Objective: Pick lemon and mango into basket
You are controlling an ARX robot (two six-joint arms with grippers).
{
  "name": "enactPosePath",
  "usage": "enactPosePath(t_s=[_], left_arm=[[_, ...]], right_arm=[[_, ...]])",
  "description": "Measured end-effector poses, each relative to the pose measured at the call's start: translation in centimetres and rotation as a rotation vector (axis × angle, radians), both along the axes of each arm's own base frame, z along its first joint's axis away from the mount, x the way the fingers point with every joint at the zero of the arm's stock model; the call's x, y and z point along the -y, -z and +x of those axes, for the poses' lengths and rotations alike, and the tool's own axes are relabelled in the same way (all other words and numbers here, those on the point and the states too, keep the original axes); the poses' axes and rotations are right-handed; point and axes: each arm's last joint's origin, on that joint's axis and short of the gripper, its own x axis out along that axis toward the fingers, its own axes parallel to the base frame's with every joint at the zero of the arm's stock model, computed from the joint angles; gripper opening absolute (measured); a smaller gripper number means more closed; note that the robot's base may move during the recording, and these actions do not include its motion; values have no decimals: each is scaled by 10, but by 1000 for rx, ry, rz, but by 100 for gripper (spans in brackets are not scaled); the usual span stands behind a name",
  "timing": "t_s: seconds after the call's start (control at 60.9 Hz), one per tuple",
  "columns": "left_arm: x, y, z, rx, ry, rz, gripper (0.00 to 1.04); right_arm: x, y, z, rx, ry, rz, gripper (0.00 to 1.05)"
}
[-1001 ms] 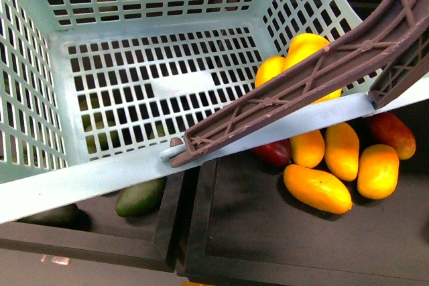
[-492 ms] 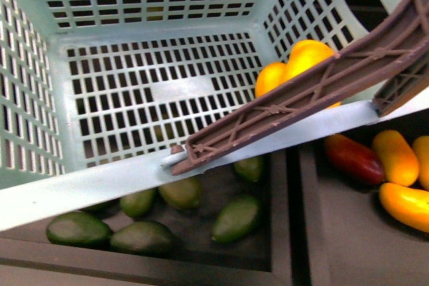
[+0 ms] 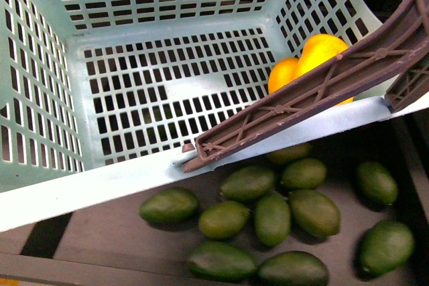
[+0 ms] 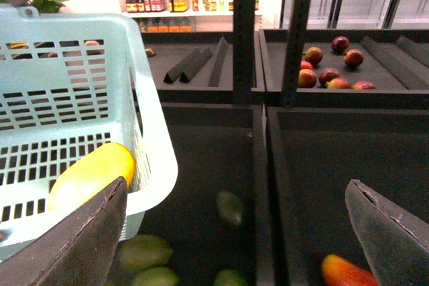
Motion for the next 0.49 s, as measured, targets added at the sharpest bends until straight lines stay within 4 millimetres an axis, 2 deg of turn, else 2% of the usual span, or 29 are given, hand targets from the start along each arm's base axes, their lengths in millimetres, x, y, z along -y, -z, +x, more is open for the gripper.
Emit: enactPosePath(t_s=[0.492], left_arm=[[0, 0, 0, 2, -8, 3, 17]], right_arm=[[0, 0, 0, 0, 0, 0, 96]])
